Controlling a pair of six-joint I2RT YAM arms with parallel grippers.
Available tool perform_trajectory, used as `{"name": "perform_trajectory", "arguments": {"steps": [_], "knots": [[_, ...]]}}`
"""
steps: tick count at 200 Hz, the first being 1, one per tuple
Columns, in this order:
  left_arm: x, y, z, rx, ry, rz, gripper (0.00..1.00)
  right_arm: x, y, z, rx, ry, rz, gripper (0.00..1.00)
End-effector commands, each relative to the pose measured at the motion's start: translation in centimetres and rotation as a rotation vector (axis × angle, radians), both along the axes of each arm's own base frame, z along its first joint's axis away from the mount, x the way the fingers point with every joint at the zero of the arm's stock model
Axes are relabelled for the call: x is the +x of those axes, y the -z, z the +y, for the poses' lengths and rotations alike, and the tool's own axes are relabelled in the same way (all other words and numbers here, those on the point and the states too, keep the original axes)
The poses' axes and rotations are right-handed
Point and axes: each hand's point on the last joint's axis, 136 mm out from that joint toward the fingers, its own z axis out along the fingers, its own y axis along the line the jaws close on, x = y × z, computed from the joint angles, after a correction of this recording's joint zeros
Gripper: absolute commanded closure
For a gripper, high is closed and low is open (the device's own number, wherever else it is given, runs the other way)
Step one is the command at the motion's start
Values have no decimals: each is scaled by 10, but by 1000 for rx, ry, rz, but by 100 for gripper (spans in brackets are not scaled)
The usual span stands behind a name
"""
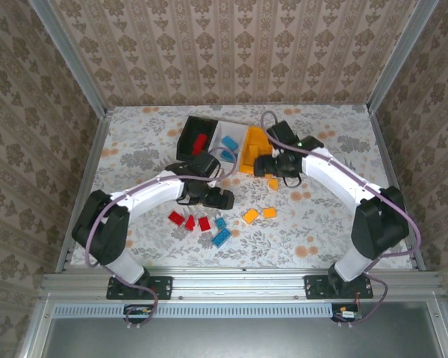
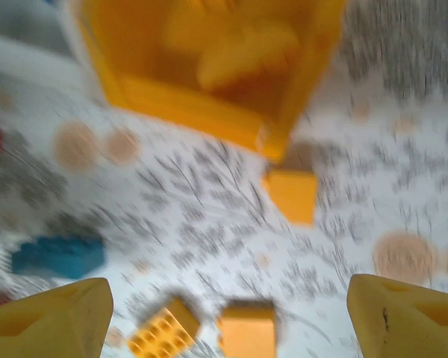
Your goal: Sort the legos into containers by color
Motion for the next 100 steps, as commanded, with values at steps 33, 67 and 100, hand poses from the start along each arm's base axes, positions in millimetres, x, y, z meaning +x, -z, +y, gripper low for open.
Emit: {"name": "perform_trajectory", "arguments": {"steps": [33,67,100], "knots": [[11,3,-16,40,12,-11,9,-55,54,0,-15,0,135,17],[8,5,-16,43,7,-2,9,-68,78,1,-61,-19,182,19],[4,7,-12,53,4,3,9,-70,92,6,-75,-36,210,24]]}}
